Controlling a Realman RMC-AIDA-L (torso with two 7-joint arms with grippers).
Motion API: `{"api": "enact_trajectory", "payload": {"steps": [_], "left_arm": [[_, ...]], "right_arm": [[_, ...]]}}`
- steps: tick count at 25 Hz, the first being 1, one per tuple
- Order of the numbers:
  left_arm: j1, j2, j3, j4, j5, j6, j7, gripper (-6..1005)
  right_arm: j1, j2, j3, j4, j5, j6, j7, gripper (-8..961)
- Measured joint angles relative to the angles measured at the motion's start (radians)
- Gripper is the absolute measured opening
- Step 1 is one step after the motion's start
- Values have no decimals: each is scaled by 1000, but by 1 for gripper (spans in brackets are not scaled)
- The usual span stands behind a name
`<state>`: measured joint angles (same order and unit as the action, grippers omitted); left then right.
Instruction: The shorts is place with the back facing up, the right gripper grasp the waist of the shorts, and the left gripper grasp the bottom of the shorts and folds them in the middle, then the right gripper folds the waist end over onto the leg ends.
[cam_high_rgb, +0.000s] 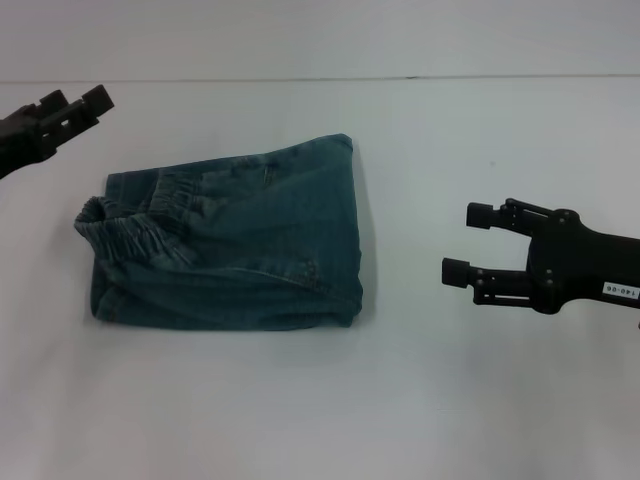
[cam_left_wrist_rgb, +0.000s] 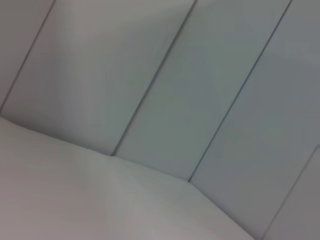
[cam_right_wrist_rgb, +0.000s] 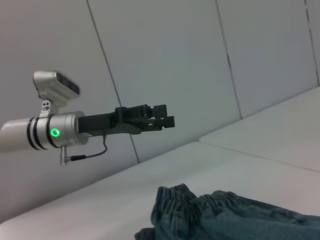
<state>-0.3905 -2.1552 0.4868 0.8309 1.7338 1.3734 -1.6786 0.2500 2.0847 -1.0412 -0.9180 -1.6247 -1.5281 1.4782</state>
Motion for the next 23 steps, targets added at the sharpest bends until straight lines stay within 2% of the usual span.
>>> {"api": "enact_trajectory", "payload": {"steps": [4,9,14,19,23], "left_arm": [[-3,0,4,-5,11,22,5,874],[-14,1,27,-4,112,62,5,874],[-19,4,39,-2,182,129,10,874],[-41,25,40,-4,290,286,25,874],[-51,31,39,-5,351,352,21,874]], "right_arm": [[0,-1,16,2,-11,-22,8,943],[25,-2,40,3,-85,-26,48,943],[86,-10,42,16,-199,-47,140,942],[163,-12,44,83,-294,-101,156,941],[201,-16,44,129,-330,-117,150,941]]}}
